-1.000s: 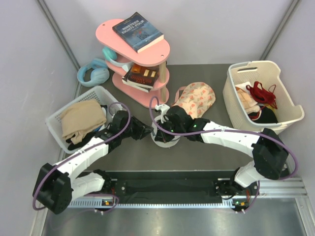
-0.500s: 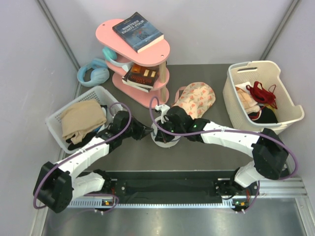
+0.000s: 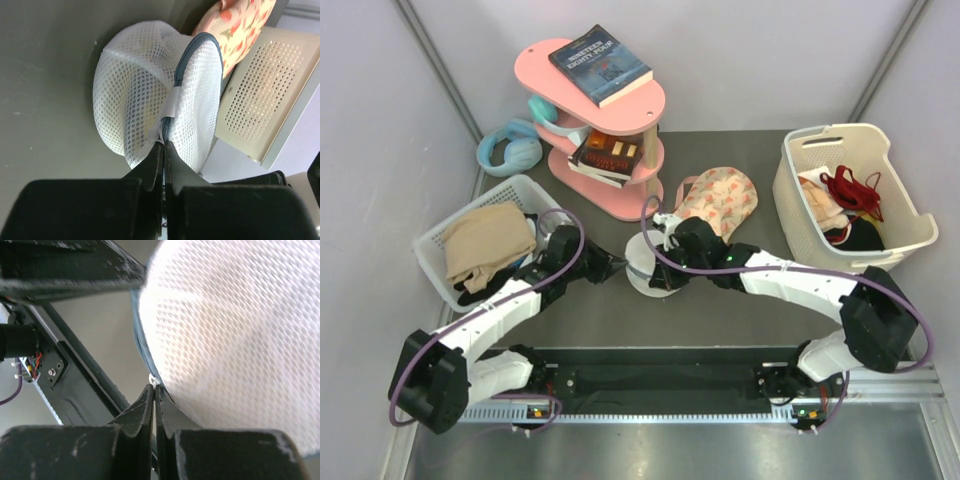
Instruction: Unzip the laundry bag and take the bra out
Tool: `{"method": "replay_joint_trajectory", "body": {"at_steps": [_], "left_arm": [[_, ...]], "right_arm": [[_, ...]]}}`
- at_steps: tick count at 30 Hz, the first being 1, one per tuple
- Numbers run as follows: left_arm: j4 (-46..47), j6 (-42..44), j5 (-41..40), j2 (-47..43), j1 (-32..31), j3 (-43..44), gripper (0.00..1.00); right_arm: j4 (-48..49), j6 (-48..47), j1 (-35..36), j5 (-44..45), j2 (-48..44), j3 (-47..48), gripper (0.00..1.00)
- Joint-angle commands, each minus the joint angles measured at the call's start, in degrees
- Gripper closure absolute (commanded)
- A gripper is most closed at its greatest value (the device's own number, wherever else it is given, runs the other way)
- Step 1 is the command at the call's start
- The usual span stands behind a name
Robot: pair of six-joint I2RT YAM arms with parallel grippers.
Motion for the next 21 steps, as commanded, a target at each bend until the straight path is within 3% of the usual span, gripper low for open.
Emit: {"method": "replay_joint_trajectory", "body": {"at_steps": [1, 16, 17, 18, 21], "left_arm": [[2.06, 1.31, -3.28, -1.46, 2.23, -0.07, 1.00], [1.18, 9.82, 0.93, 6.71, 4.25, 8.09, 1.00], [0.48, 10.53, 1.28, 7.33, 4.25, 9.06, 0.97], [-0.31, 11.24, 1.72, 7.77, 4.17, 10.81, 0.78], [-2.60, 12.56, 2.52, 8.30, 4.17, 12.14, 0.54]], "right_arm": [[-1.49, 0.60, -2.62, 0.86, -4.48, -2.10, 1.00], [-0.44, 0.08, -5.52, -0.72, -5.38, -2.90, 1.00], [-0.44, -0.18, -5.52, -0.99, -5.11, -2.55, 1.00], [-0.44, -0.10, -5.44, -1.51, -4.93, -2.02, 1.00], [-0.61, -0.18, -4.82, -2.22, -3.88, -0.71, 1.00]]}}
